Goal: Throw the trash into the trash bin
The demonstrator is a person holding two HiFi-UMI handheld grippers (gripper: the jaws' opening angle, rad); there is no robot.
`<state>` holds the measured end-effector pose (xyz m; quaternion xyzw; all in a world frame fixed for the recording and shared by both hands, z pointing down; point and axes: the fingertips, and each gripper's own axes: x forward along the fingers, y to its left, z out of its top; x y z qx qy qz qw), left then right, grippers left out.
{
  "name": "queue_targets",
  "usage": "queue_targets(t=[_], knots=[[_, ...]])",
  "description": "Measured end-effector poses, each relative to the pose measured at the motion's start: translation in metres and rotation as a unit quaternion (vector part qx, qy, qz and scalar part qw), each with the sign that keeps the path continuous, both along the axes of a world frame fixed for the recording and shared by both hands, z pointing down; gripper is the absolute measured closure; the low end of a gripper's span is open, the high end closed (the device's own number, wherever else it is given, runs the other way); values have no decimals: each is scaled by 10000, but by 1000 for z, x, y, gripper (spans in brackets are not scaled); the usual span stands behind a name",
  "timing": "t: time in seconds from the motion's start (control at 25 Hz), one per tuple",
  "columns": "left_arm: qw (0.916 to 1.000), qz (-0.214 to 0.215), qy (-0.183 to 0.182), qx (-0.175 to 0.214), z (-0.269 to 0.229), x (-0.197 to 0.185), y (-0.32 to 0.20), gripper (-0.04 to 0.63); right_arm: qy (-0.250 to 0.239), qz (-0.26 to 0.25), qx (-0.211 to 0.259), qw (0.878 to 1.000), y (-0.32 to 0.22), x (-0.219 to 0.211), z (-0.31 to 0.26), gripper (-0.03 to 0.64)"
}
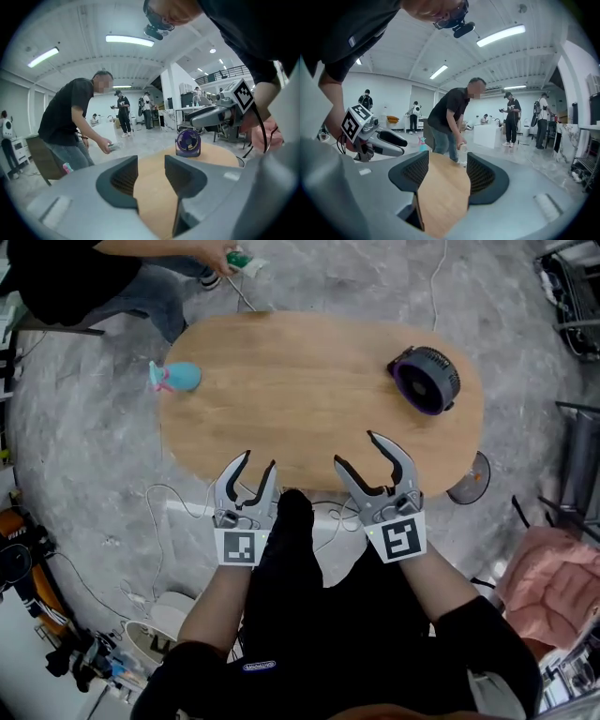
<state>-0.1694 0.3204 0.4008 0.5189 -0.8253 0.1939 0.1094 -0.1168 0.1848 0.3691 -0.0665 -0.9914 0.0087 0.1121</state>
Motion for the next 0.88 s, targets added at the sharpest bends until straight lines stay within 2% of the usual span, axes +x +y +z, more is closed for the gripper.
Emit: queue_targets(t=[0.12, 0.2, 0.28, 0.36, 0.52, 0.6, 0.72, 0.8, 0.88], knots=[[9999, -122, 34, 40, 3, -5, 16, 420, 360, -398, 451, 9975, 15, -10, 15, 330], [9976, -503, 376, 275, 9, -7, 27, 417, 576, -600, 628, 9946, 25, -18, 28, 328], [9943, -784, 593, 408, 15, -13, 39, 416, 621, -591, 499, 9951, 34, -32, 38, 328], [9943, -831, 598, 295, 24, -23, 49, 411, 661, -604, 370, 9953, 45, -48, 47, 327], [9885, -1189, 924, 108, 55, -66, 62, 340, 516, -671, 324, 9959, 63, -71, 49, 325], [9833, -1344, 1223, 75, 74, -93, 57, 282, 573, -633, 264, 9960, 68, -73, 53, 325], [9719, -1610, 1701, 237, 90, -127, 45, 264, 1017, -479, 161, 9935, 63, -76, 76, 325], [9728, -1688, 1528, 427, 82, -138, 45, 262, 1217, -395, 132, 9917, 57, -91, 94, 325], [9796, -1631, 1049, 535, 68, -140, 53, 264, 1354, -343, 68, 9902, 57, -117, 113, 324]])
